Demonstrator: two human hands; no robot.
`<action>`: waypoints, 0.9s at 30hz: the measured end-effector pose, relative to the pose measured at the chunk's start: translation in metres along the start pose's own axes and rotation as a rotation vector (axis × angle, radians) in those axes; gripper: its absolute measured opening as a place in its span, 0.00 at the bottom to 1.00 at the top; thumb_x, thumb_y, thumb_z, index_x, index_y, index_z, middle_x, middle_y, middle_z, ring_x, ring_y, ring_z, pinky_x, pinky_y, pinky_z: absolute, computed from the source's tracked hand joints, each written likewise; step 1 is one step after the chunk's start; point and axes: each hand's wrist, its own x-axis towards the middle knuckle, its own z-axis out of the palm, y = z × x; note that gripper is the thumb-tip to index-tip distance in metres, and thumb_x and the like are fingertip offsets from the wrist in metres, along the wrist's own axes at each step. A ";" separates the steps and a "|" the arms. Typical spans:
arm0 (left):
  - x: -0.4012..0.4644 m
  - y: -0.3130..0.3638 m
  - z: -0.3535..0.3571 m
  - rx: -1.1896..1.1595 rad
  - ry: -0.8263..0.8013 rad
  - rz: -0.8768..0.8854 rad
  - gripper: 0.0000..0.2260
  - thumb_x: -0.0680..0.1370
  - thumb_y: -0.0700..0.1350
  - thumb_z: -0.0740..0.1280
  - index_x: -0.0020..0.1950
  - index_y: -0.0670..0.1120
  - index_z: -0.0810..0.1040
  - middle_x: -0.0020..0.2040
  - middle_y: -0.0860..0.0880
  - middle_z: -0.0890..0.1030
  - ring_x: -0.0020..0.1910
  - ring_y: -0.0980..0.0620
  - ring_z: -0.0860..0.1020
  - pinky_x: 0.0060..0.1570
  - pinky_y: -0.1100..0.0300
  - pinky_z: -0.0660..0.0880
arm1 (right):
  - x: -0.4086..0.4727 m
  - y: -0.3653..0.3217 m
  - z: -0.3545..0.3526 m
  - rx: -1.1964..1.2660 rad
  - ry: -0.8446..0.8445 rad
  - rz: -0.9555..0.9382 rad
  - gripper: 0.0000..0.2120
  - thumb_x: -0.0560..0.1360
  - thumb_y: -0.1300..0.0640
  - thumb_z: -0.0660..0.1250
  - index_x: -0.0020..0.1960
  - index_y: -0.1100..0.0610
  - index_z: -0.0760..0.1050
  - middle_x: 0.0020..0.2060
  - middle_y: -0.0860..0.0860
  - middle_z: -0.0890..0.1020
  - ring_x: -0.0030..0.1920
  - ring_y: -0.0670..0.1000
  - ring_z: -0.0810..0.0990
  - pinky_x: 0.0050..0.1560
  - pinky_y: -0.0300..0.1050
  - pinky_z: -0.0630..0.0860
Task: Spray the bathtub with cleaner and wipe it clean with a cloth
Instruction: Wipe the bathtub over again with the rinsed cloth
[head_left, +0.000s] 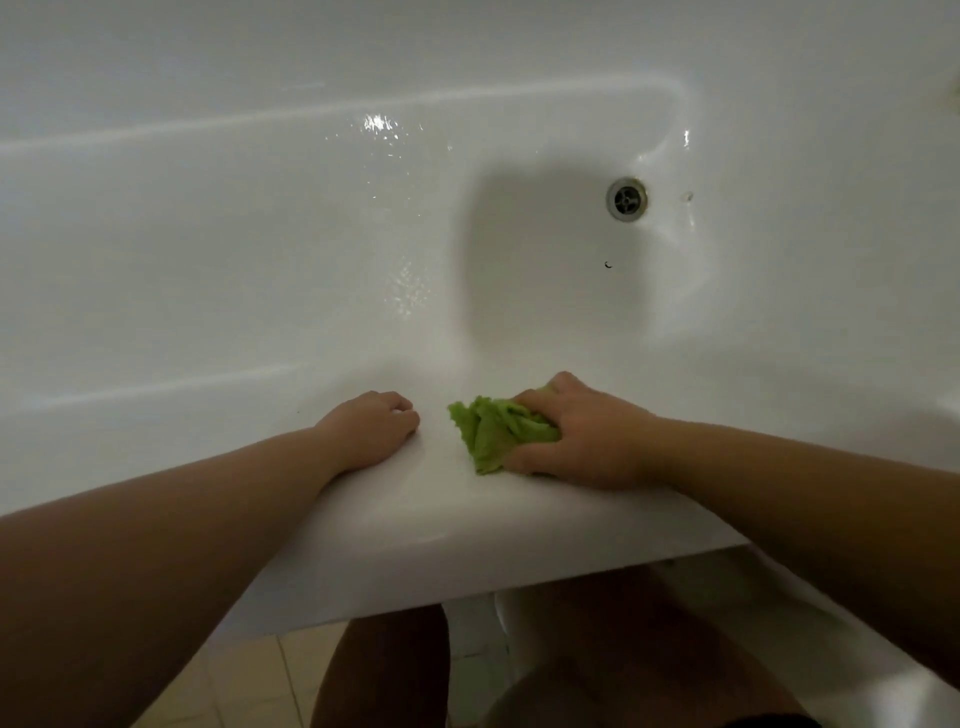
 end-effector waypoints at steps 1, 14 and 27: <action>0.001 -0.003 -0.001 -0.004 -0.004 0.003 0.20 0.84 0.53 0.60 0.74 0.52 0.73 0.75 0.46 0.71 0.73 0.45 0.70 0.69 0.56 0.64 | -0.008 0.008 -0.006 0.010 -0.017 0.001 0.31 0.75 0.32 0.67 0.75 0.35 0.64 0.62 0.46 0.68 0.61 0.50 0.74 0.66 0.49 0.70; 0.034 -0.041 -0.006 -0.014 -0.007 0.004 0.23 0.83 0.56 0.61 0.78 0.54 0.70 0.80 0.47 0.66 0.77 0.45 0.66 0.74 0.55 0.62 | 0.102 -0.001 0.020 -0.024 0.048 0.106 0.33 0.75 0.33 0.67 0.76 0.41 0.64 0.67 0.53 0.65 0.64 0.58 0.74 0.69 0.53 0.70; 0.081 -0.068 0.000 0.010 -0.005 -0.009 0.29 0.81 0.62 0.58 0.82 0.57 0.61 0.84 0.51 0.53 0.83 0.52 0.50 0.81 0.49 0.49 | 0.192 0.035 0.020 -0.106 0.177 0.248 0.39 0.76 0.31 0.64 0.82 0.40 0.54 0.74 0.58 0.60 0.71 0.64 0.70 0.74 0.56 0.67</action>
